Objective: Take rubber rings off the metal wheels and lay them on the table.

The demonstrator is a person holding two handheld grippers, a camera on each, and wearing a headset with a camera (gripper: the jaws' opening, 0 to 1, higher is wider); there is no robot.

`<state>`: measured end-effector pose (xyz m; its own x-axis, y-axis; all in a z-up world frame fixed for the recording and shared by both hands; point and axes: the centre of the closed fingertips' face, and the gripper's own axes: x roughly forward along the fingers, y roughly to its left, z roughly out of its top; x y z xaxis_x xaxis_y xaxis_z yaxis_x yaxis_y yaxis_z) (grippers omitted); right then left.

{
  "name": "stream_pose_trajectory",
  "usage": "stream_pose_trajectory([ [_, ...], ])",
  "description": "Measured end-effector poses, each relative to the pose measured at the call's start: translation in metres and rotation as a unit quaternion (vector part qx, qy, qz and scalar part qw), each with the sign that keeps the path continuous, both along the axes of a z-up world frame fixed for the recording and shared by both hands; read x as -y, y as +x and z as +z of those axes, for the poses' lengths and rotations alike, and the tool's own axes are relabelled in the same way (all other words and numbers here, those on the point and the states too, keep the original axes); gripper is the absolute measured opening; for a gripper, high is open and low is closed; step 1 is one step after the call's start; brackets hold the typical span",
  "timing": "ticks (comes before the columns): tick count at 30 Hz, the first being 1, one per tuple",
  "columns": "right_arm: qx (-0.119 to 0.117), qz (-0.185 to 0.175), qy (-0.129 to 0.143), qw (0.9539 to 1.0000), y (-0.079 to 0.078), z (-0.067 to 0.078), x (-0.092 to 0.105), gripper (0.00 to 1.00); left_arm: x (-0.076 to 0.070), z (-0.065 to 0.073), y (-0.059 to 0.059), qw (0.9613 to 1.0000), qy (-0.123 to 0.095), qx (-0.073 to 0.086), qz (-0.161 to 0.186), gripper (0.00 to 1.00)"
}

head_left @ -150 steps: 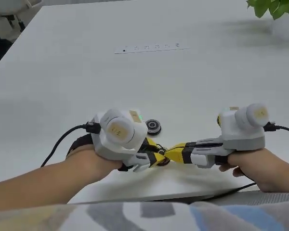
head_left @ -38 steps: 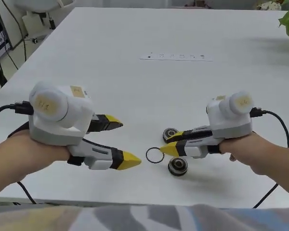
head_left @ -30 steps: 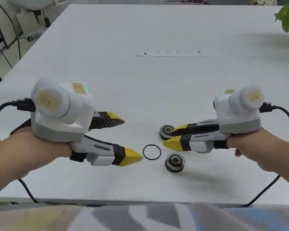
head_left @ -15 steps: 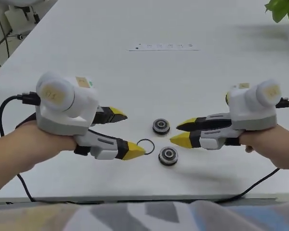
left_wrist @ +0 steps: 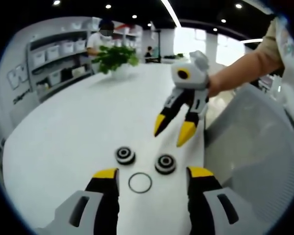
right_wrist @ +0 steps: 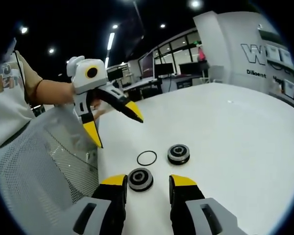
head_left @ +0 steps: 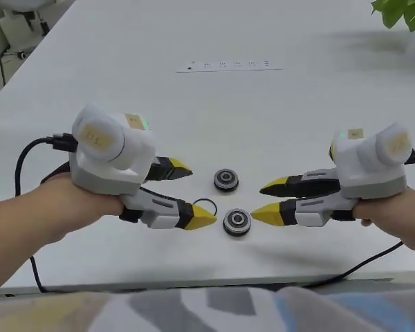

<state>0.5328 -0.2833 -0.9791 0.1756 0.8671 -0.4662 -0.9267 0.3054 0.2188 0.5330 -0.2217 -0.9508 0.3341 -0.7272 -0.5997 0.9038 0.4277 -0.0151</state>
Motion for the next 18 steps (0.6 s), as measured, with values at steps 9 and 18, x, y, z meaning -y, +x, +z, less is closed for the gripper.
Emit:
stream_pose_trajectory([
  [9,0.007,0.013,-0.016,0.9998,-0.005,-0.014,0.001,0.31,0.011,-0.012,-0.003,0.9998,0.007,-0.007,-0.015,0.51],
  [18,0.012,0.028,-0.026,0.9992,-0.009,-0.025,-0.001,0.30,0.022,-0.027,-0.008,0.9993,0.013,-0.016,-0.032,0.47],
])
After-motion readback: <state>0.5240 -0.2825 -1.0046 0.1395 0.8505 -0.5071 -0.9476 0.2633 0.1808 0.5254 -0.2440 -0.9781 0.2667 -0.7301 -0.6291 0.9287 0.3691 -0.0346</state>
